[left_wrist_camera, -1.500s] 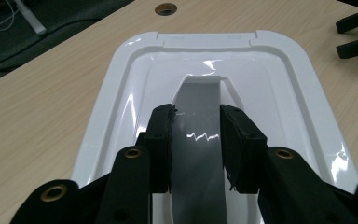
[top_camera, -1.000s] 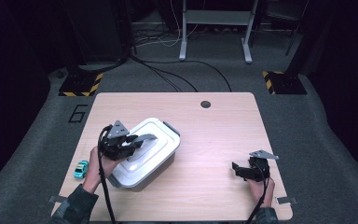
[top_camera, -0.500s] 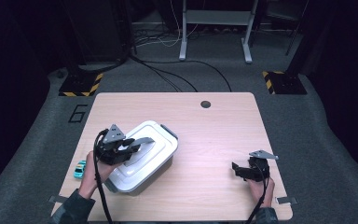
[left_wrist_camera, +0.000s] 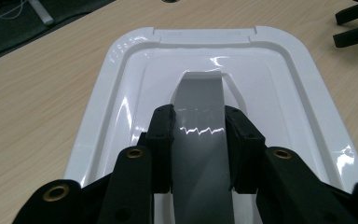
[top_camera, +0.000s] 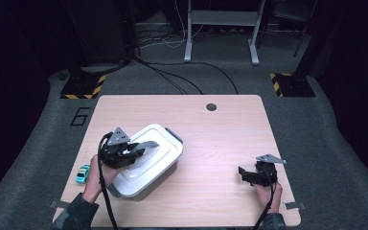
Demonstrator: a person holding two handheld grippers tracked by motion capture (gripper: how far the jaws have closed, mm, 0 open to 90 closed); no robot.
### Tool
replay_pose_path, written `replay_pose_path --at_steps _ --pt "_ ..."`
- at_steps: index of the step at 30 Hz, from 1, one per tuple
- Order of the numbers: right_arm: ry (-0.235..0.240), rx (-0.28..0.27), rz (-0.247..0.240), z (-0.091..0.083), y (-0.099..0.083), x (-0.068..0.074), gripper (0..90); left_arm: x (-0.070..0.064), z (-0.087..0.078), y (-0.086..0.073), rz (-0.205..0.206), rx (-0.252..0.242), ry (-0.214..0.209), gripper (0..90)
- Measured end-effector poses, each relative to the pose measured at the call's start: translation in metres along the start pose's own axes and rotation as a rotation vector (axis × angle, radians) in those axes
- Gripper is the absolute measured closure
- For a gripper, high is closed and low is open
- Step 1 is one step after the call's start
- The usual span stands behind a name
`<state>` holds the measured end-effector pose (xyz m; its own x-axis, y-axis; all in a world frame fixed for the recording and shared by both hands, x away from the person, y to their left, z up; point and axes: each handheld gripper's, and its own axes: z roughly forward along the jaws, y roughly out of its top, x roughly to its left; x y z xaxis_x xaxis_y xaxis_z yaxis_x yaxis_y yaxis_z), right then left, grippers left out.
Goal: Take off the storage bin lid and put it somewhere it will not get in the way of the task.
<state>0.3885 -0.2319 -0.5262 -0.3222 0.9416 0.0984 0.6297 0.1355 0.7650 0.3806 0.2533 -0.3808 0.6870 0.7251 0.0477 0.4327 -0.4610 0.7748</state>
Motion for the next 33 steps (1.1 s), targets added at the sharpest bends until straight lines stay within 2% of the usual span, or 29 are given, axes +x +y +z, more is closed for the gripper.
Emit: replay_pose_path --at_steps 13,18,25,29,33 --pt "0.001 0.002 -0.002 0.000 0.000 0.000 13.3 0.003 -0.016 0.013 0.012 -0.045 0.017 66.9" --pt "-0.001 0.008 -0.001 0.001 0.000 0.000 13.1 0.009 -0.026 0.023 0.021 -0.065 0.043 66.9" --pt "-0.005 0.014 -0.005 0.001 0.000 0.001 12.1 0.017 -0.036 0.031 0.014 -0.079 0.061 66.9" --pt "-0.003 0.025 -0.006 0.002 0.001 0.001 8.1 0.023 -0.040 0.035 0.018 -0.079 0.079 66.9" --pt "-0.014 0.048 -0.026 0.004 0.002 0.003 2.9 0.031 -0.043 0.039 0.002 -0.080 0.099 66.9"
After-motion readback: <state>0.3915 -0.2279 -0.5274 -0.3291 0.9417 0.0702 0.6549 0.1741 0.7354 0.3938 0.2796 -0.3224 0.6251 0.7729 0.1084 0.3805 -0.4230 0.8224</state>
